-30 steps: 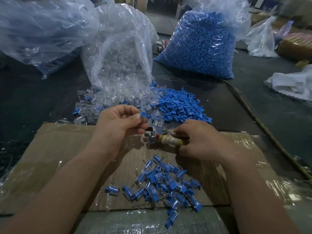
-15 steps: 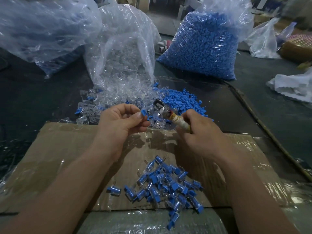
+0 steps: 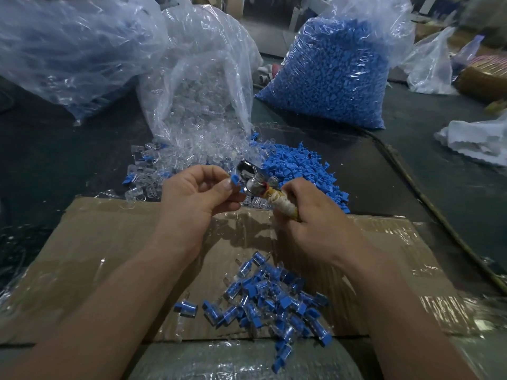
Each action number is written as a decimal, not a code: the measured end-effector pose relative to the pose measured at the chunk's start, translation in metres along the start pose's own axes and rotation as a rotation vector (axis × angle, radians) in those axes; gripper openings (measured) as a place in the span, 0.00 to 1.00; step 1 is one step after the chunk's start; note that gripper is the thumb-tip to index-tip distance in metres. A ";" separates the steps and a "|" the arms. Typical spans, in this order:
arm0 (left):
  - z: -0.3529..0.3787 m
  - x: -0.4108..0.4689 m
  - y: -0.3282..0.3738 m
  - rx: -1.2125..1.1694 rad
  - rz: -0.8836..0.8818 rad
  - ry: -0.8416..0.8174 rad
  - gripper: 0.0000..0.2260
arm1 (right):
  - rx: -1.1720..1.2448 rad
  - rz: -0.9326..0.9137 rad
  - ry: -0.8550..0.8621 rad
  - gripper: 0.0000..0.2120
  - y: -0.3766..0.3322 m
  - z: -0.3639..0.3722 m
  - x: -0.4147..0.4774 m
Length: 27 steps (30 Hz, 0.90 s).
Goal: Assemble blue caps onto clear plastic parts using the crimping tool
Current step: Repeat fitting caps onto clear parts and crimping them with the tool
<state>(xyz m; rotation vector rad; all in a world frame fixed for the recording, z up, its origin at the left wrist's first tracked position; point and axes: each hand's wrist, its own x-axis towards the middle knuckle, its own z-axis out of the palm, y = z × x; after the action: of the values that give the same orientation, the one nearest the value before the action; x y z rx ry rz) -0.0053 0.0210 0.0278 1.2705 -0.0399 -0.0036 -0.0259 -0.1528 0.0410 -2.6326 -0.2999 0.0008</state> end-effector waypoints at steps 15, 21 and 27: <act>0.003 -0.006 0.003 0.123 0.074 0.031 0.09 | -0.076 -0.013 -0.008 0.08 -0.002 0.002 0.001; 0.003 -0.007 0.005 0.242 0.137 0.036 0.10 | -0.093 -0.020 -0.011 0.09 -0.003 0.003 0.002; 0.002 -0.008 0.004 0.286 0.147 0.041 0.10 | -0.082 -0.016 -0.016 0.09 -0.003 0.002 0.002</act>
<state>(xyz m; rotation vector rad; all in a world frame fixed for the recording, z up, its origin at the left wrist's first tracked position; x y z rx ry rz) -0.0131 0.0201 0.0322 1.5505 -0.1017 0.1596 -0.0247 -0.1486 0.0410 -2.7122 -0.3330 0.0042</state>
